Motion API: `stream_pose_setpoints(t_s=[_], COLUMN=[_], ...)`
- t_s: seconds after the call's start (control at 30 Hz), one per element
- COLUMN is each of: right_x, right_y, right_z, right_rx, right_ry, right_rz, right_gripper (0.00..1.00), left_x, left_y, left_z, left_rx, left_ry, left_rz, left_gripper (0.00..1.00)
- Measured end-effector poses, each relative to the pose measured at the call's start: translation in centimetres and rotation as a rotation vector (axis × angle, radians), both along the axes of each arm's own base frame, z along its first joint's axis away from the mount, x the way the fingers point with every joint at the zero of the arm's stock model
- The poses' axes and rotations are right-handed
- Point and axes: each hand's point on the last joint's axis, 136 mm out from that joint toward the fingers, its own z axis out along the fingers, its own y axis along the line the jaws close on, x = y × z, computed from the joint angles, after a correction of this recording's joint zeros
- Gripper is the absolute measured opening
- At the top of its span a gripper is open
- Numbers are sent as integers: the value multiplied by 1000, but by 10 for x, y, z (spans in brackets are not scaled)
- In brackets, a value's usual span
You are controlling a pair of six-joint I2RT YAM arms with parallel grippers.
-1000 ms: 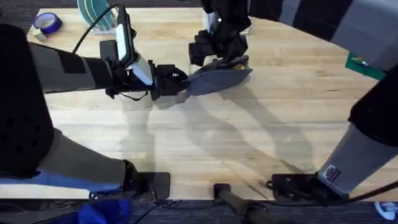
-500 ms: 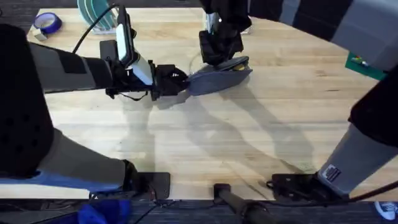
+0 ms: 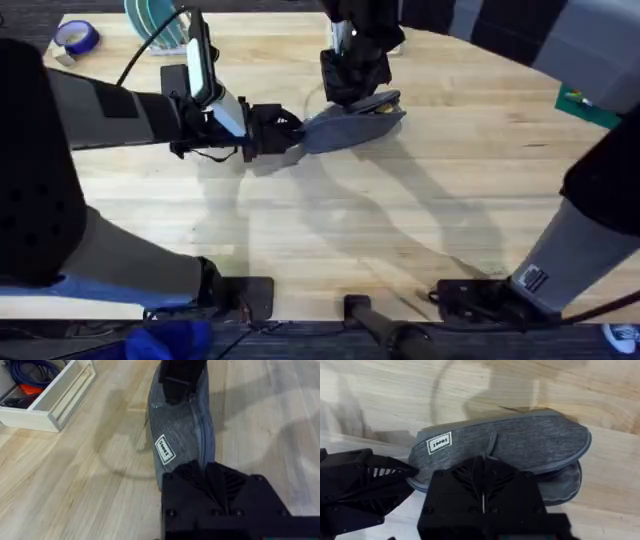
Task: Unzip the bag, pick up the pens from the table one at a time and place them inside, then zip the bag closed.
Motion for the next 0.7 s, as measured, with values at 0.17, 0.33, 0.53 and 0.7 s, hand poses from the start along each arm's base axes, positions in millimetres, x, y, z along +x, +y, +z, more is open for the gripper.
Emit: stream_pose_setpoints(t_s=[0.17, 0.33, 0.53, 0.7], right_x=[0, 0, 0, 7], right_y=[0, 0, 0, 7], right_z=[0, 0, 0, 3], right_rx=[0, -1, -11, 8], right_ry=[0, -1, -4, -33], right_rz=[0, 8, 43, 98], right_gripper=[31, 31, 33, 32], left_x=[0, 0, 0, 0], left_y=[0, 0, 0, 0], left_z=[0, 0, 0, 0], left_rx=[0, 0, 0, 0], left_ry=[0, 0, 0, 0], left_rz=[0, 0, 0, 0], left_gripper=[41, 42, 41, 42])
